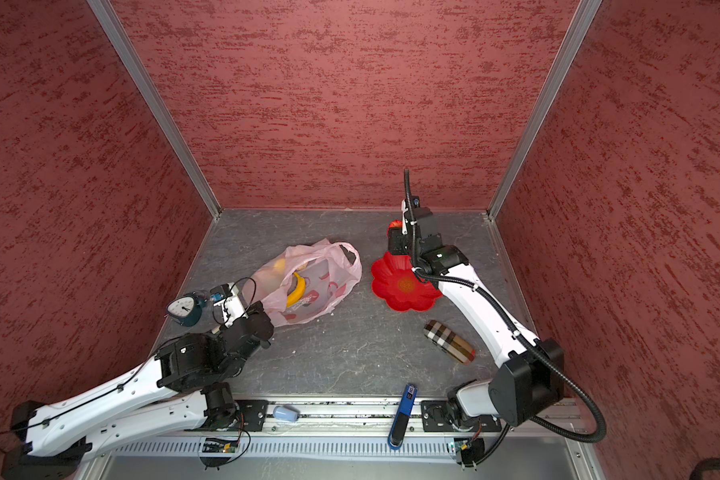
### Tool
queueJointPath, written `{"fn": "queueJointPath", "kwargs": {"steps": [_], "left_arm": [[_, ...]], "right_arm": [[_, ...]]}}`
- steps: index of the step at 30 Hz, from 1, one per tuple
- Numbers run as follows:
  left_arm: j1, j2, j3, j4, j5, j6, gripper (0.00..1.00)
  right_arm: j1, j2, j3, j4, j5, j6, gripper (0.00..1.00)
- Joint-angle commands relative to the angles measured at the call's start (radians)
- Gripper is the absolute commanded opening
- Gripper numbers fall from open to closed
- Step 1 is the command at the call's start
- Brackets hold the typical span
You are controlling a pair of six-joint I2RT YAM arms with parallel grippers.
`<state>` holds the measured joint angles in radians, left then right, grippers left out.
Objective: Take the fake fruits out of the plastic bag
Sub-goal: 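Lift the red apple out of the bag with the right gripper, then lower the red apple onto the red flower plate with the right gripper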
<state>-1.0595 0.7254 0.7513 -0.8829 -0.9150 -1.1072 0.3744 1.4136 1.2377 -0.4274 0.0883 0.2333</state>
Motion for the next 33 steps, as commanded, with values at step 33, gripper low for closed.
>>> {"fn": "queueJointPath", "kwargs": {"steps": [33], "left_arm": [[0.006,-0.027,0.009,-0.062,-0.008,-0.016,0.04]], "right_arm": [[-0.085,0.330,-0.165,0.162,0.031,0.049,0.42]]}}
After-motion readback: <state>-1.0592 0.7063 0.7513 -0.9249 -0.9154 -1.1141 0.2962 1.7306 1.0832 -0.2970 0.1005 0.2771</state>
